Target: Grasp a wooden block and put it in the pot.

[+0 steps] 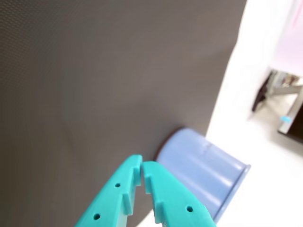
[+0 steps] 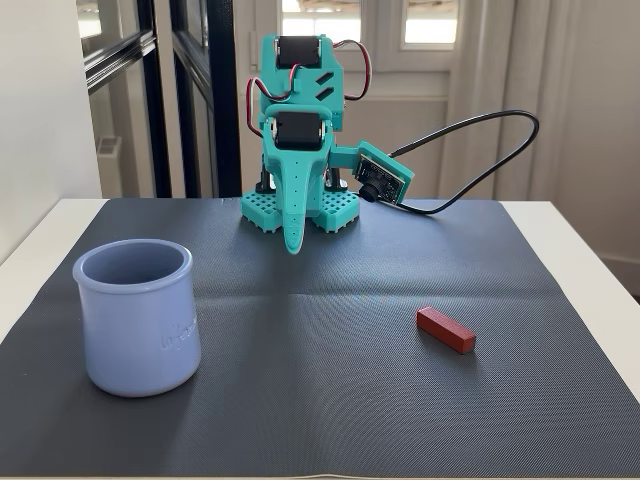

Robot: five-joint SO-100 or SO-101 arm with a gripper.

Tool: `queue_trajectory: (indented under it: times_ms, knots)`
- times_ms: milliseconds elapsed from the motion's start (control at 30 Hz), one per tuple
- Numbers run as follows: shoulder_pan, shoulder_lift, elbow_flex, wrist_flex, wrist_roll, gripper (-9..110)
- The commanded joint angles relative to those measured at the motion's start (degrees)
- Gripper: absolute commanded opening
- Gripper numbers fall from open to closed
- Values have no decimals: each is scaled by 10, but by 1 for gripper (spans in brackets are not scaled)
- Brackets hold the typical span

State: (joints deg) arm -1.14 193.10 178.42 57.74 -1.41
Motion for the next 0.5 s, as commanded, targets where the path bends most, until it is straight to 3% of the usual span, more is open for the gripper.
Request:
queue_trajectory:
  times_ms: [0, 100, 200, 467]
  knots:
    - [-14, -39, -33, -5, 4, 0]
    - [-40, -120, -91, -8, 11, 0]
    - [-62, -214, -160, -8, 83, 0]
    - [-141, -424, -310, -9, 416, 0]
